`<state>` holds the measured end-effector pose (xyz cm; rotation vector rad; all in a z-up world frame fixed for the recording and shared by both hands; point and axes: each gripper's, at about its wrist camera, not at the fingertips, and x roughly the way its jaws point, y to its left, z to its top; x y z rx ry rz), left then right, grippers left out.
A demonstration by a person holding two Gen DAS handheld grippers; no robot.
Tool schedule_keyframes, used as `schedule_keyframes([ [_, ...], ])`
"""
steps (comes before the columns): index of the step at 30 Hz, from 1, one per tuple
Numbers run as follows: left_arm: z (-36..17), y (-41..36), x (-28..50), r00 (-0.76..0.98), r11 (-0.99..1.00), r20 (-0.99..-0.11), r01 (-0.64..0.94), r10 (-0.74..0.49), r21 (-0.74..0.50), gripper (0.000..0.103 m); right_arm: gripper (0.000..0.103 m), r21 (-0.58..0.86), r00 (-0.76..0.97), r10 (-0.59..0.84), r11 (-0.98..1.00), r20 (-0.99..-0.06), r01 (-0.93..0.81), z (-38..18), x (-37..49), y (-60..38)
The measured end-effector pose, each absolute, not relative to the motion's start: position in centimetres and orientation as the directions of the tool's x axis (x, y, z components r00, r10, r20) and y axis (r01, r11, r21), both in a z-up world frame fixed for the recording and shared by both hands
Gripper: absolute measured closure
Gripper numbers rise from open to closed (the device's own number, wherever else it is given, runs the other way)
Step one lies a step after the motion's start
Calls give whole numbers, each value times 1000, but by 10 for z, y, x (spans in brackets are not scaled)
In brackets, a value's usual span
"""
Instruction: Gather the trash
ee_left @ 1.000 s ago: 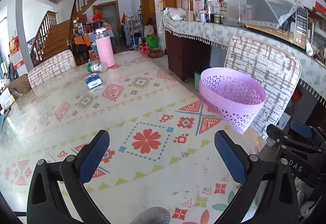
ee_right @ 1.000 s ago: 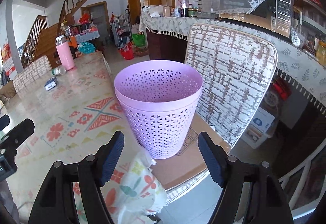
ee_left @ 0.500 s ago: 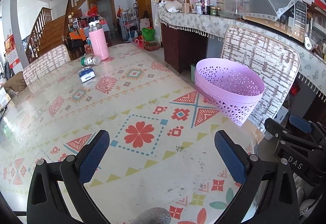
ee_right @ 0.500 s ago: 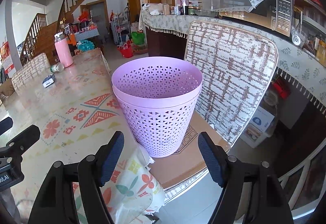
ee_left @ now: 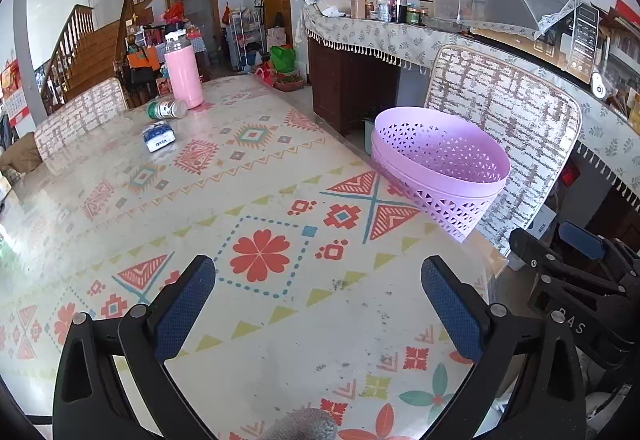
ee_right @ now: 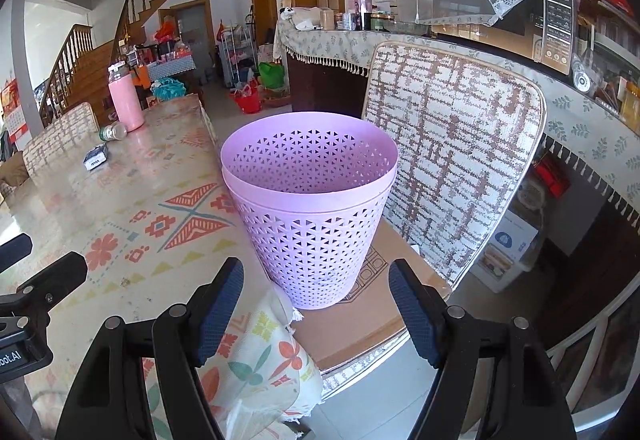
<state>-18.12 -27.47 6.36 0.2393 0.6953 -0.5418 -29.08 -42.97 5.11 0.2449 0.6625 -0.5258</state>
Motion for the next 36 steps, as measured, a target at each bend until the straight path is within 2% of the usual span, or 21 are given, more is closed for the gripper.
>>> schedule_keyframes([
  [36, 56, -274, -183, 609, 823, -678, 568, -412, 11, 1, 23, 51, 663, -376, 846, -647, 531, 48, -289, -423],
])
